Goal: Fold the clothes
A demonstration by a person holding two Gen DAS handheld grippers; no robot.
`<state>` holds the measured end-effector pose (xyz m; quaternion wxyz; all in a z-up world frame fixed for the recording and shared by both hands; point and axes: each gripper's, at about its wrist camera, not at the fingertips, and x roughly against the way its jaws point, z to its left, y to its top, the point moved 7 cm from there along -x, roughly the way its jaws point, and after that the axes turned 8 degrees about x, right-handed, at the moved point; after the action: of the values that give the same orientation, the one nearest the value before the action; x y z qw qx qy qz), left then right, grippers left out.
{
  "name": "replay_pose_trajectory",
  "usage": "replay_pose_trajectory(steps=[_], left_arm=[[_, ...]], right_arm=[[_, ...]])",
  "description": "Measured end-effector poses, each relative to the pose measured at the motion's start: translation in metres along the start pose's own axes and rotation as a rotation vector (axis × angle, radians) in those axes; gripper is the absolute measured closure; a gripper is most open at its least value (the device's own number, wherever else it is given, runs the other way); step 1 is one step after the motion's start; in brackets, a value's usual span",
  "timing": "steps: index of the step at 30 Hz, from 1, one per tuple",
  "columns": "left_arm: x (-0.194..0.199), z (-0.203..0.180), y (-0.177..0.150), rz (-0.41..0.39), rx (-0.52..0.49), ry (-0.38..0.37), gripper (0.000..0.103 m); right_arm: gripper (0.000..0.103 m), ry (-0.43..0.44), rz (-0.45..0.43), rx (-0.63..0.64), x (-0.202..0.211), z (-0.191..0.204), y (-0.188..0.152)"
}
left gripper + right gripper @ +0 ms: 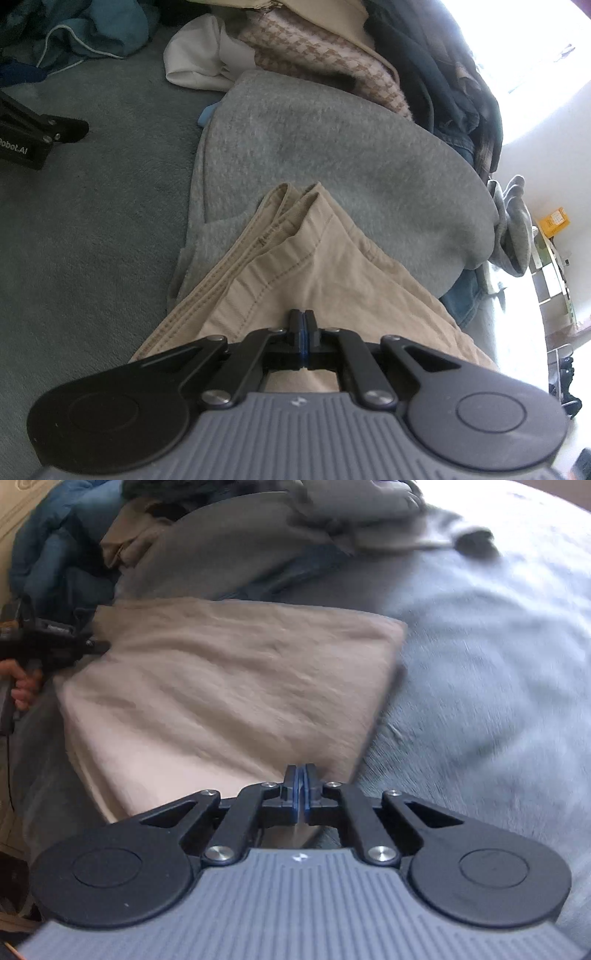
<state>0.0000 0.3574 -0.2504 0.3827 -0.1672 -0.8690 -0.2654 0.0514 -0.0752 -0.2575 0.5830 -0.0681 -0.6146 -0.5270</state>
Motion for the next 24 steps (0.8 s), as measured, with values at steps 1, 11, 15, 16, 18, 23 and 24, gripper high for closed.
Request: replay_pose_trajectory(steps=[1, 11, 15, 16, 18, 23, 24], left_arm=[[0.000, 0.000, 0.000, 0.001, -0.001, 0.000, 0.100], [-0.005, -0.002, 0.004, 0.014, -0.020, -0.017, 0.100], [-0.006, -0.003, 0.008, 0.038, -0.033, -0.027, 0.099], [-0.006, -0.004, 0.009, 0.046, -0.039, -0.030, 0.099], [-0.004, -0.007, 0.011, 0.054, -0.062, -0.029, 0.096], [-0.003, -0.007, 0.008, 0.050, -0.072, -0.036, 0.093], [-0.002, -0.007, 0.008, 0.051, -0.076, -0.035, 0.092]], right_arm=[[0.103, 0.001, -0.013, -0.056, 0.007, -0.005, 0.006], [0.101, 0.104, 0.035, 0.154, 0.024, 0.052, -0.033], [0.097, 0.045, 0.032, 0.138, 0.035, 0.056, -0.028], [0.097, 0.032, 0.012, 0.151, 0.046, 0.060, -0.024], [0.097, 0.072, -0.034, 0.173, 0.059, 0.069, -0.015], [0.100, 0.050, 0.146, 0.272, 0.007, 0.076, -0.055], [0.100, 0.041, 0.142, 0.278, 0.007, 0.076, -0.057]])
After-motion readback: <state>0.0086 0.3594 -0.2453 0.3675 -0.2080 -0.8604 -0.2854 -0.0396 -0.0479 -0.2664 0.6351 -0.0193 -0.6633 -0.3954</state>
